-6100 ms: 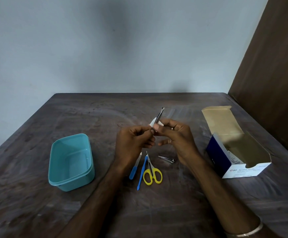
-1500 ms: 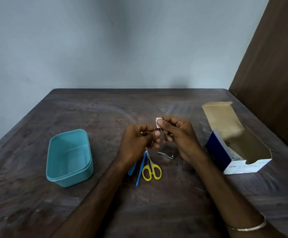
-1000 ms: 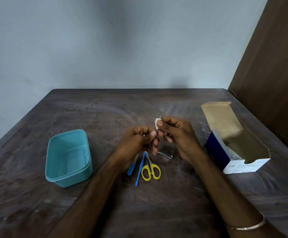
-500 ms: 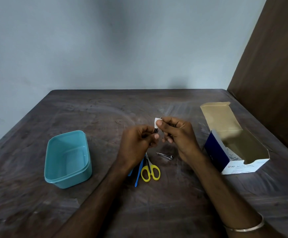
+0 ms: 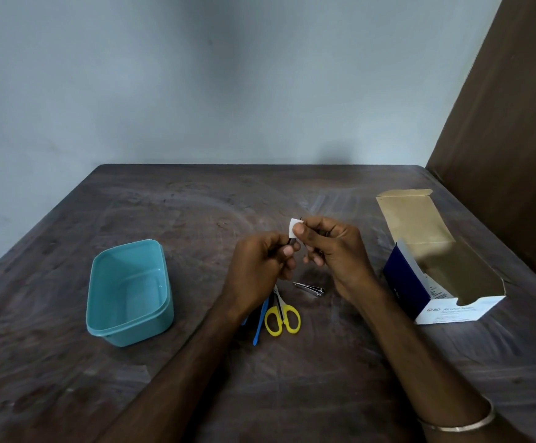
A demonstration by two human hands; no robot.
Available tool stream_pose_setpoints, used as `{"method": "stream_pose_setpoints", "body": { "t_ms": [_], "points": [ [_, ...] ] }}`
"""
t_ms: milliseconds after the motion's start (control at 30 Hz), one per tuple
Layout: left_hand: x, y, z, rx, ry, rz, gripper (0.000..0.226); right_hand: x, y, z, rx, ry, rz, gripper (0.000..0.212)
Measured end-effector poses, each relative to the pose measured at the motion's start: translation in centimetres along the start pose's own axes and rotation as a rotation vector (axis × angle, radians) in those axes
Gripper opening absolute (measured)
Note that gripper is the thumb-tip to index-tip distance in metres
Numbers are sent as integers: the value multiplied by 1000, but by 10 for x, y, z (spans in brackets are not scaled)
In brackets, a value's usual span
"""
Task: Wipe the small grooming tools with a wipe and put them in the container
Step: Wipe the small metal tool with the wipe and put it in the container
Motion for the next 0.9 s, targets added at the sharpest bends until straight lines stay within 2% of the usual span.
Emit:
{"method": "stream_pose_setpoints", "body": {
  "t_ms": [133,300,467,500,600,767,900],
  "points": [
    [-1,1,2,-240,-114,72,21,-1,2,2,-8,-5,35,14],
    [-3,2,4,-373,-184,85,24,-4,4,9,-45,-26,63,6],
    [-1,-2,8,-377,-195,-1,10,-4,6,11,-64,-63,58,5],
    [0,-4,8,-375,-187,-27,11,-4,5,11,-90,-66,51,6],
    [4,-15,4,-238,-128,-88,29,-1,3,6,-179,-65,65,8],
    [5,-27,-1,-218,-75,-134,19,-4,17,3,-235,-80,198,13],
    [4,-30,-4,-185,-57,-180,16,-4,21,3,-229,-104,204,11]
  ]
}}
Point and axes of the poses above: each hand's wrist, its own x-axis towards the middle knuckle, its own y-axis out of the palm, z = x × y, the point moved 6 cm from there along x, towards the middle knuckle, and after that the axes turned 10 degrees about -x, right-handed, at the moved point
